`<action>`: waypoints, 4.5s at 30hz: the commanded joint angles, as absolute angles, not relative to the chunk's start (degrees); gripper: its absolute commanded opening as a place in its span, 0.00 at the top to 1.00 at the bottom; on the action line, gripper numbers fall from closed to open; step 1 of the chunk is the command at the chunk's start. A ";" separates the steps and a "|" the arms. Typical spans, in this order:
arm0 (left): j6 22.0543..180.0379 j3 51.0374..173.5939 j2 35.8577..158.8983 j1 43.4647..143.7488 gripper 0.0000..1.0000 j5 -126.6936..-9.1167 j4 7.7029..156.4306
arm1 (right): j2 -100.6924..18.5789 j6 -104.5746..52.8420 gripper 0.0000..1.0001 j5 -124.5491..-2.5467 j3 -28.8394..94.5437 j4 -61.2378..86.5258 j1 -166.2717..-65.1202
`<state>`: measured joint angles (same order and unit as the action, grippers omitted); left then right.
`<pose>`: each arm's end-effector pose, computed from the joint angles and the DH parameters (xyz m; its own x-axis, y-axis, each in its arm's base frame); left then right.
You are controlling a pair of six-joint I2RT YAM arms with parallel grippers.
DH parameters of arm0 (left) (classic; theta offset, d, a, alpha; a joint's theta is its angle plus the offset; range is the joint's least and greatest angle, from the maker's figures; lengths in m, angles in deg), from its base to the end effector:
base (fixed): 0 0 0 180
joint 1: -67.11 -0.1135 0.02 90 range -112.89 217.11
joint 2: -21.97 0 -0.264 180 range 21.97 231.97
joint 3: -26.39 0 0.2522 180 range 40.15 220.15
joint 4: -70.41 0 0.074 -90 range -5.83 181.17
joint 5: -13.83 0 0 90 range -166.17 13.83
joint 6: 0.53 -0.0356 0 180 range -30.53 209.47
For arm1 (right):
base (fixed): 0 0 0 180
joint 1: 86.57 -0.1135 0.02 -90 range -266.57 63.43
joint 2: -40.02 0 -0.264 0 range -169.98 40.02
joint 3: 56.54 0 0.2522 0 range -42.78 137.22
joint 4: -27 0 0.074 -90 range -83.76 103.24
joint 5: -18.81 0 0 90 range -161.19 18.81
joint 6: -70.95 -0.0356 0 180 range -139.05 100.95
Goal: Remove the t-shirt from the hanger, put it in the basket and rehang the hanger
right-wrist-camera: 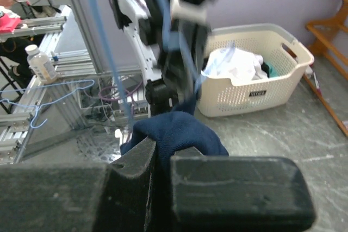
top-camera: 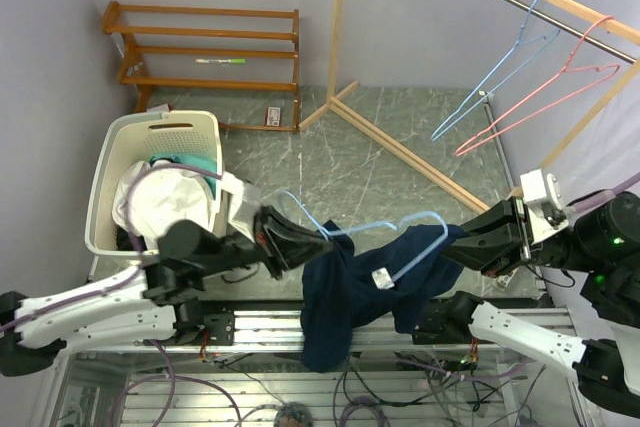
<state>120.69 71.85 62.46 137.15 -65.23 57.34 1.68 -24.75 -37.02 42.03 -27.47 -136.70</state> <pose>0.0531 -0.1659 0.3405 -0.4199 -0.3347 -0.8436 0.8967 -0.0093 -0.4426 0.0110 0.0444 0.5066 -0.0346 0.0867 -0.9956 -0.9947 0.0933 0.0427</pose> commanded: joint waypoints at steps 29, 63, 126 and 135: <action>87.12 122.36 85.16 137.51 0.93 -98.30 135.19 | -8.56 -23.90 0.42 -47.41 47.11 -43.37 -136.51; 84.34 130.48 83.89 137.76 0.93 -82.87 133.19 | -24.50 -19.84 0.96 -46.32 47.16 -40.70 -137.22; 101.49 91.92 51.85 137.68 0.49 -100.88 118.36 | -61.68 -34.94 1.00 -97.28 88.12 -15.88 -111.49; 101.42 91.74 53.08 137.68 0.42 -100.09 118.37 | -54.65 -36.28 0.39 -91.16 77.84 -14.78 -111.44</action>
